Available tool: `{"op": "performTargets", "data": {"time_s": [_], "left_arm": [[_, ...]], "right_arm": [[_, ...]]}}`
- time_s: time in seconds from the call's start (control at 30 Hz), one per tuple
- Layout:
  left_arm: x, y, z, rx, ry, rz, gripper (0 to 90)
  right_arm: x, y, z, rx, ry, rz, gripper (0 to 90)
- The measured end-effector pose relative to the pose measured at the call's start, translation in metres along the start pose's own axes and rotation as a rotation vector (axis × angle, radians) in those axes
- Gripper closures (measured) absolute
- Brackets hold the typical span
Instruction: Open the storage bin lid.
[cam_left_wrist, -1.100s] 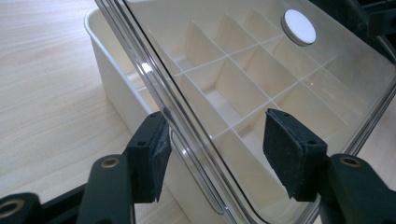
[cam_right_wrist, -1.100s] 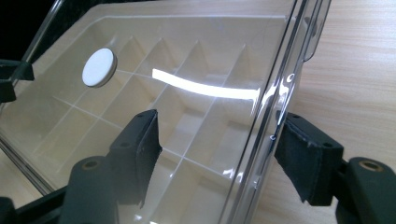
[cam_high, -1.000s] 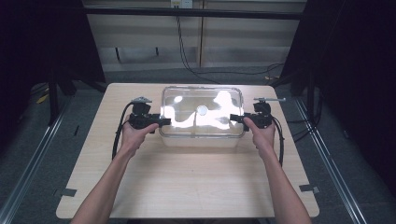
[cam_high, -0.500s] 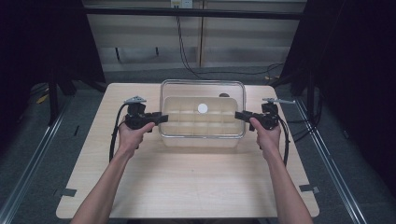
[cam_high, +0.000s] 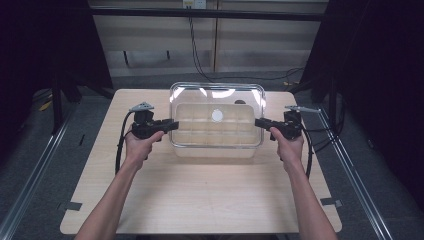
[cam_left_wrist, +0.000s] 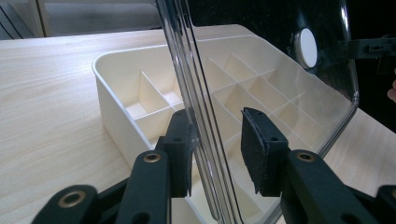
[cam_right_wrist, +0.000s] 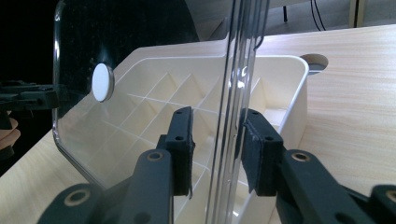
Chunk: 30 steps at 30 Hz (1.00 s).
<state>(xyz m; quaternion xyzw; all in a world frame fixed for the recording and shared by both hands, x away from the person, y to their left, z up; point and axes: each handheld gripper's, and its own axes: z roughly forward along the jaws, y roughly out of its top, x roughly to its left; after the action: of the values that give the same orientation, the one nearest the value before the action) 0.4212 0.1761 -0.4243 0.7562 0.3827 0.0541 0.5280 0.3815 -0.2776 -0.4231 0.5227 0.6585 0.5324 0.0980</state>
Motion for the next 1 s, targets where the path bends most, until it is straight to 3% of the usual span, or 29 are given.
{"op": "performTargets", "data": {"time_s": [0.5, 0.77, 1.0], "left_arm": [[-0.007, 0.002, -0.007, -0.004, 0.012, 0.024, 68.6], [-0.01, -0.001, -0.016, -0.025, 0.007, 0.035, 71.1], [-0.013, 0.001, -0.019, -0.042, 0.008, 0.026, 71.6]], "right_arm": [[0.006, -0.001, -0.008, -0.024, 0.001, 0.014, 69.9], [0.016, 0.004, -0.017, -0.052, 0.014, -0.029, 71.2], [0.019, 0.007, -0.02, -0.08, 0.019, -0.022, 71.2]]}}
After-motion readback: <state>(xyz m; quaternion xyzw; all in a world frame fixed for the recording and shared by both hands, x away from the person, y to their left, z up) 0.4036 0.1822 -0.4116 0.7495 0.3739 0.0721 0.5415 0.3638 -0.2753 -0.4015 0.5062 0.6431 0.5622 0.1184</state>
